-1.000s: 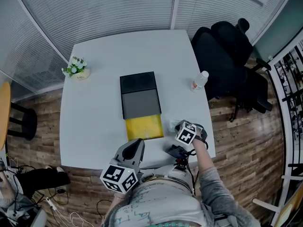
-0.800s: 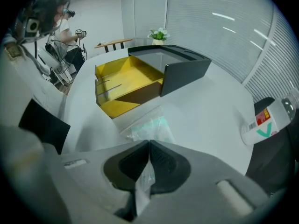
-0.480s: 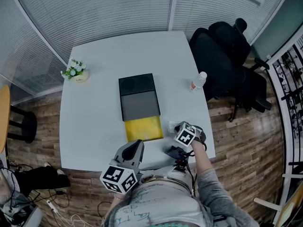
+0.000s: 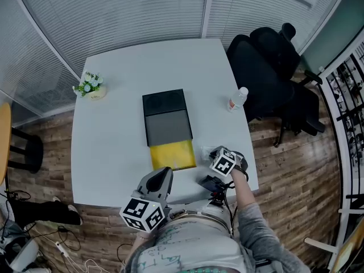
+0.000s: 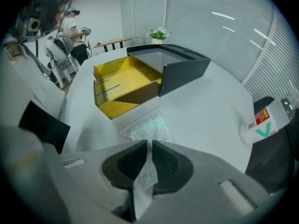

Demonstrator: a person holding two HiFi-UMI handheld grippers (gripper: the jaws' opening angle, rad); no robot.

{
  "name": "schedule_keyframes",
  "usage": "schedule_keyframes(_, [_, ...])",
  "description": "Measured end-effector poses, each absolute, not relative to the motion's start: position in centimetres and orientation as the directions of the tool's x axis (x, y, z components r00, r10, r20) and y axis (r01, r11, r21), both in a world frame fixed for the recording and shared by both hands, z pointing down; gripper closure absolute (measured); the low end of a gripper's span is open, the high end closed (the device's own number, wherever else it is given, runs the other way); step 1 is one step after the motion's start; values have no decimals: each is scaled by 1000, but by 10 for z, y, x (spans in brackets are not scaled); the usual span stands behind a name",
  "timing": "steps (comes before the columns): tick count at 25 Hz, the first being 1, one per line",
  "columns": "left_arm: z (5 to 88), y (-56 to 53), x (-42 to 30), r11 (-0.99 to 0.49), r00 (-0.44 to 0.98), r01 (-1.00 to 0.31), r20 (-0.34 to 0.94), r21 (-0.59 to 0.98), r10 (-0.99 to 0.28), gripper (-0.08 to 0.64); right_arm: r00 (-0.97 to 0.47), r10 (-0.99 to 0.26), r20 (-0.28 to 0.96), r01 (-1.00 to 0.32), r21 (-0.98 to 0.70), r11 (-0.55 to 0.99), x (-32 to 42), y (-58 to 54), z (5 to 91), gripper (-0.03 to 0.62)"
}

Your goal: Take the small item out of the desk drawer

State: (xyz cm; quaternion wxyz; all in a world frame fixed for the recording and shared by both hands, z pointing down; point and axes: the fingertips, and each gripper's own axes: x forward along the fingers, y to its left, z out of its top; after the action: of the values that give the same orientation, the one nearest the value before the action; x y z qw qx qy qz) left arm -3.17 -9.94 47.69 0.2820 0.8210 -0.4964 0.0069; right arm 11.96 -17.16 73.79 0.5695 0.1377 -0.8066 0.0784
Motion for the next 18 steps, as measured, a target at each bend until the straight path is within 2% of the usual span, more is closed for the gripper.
schedule_keyframes(3, [474,-100,-31,-356,514,-815,286,458,-809,563,-331,-117,936,-348,-6,938,126,-173,734,482])
schedule_keyframes(9, [476,-101,-35,-358,520,-810,288,465,-804,562,-361,-102,927,-340,-29,940,135,-173,711,449])
schedule_keyframes(18, [476,-104,-36,-382,544,-797,284,467,-790,561,-369,-144,918,-345,9,939,138,-170,677,449])
